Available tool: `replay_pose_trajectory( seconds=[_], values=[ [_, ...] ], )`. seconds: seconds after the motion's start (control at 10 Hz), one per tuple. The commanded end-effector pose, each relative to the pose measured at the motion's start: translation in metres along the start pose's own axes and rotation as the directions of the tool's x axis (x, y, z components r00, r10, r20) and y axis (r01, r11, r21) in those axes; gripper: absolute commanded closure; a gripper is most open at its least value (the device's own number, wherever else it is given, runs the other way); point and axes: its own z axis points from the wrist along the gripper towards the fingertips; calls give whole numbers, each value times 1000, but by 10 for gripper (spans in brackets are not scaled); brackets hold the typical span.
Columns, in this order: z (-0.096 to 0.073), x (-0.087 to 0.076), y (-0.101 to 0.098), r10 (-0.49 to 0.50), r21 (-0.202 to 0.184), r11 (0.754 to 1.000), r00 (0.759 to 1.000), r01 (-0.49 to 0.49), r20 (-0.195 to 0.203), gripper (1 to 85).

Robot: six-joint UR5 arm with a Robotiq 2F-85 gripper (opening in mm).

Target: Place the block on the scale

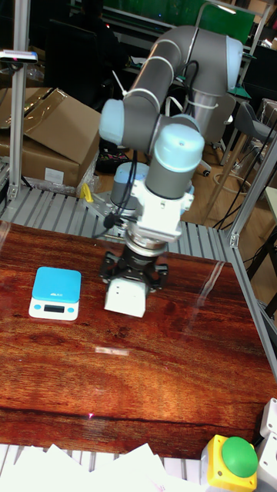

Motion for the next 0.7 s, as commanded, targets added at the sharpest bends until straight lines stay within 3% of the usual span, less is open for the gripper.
replay_pose_trajectory(
  seconds=[0.0, 0.2, 0.4, 0.6],
  values=[
    [-20, -3, -60, -53, 7, 999, 998, 53, -26, 847],
    [-26, 4, -93, -91, -35, 995, 995, 90, -35, 847],
    [-8, 8, -121, -150, -42, 988, 989, 150, -7, 847],
    [3, 8, -135, -170, -52, 984, 985, 171, 15, 847]
  ],
)
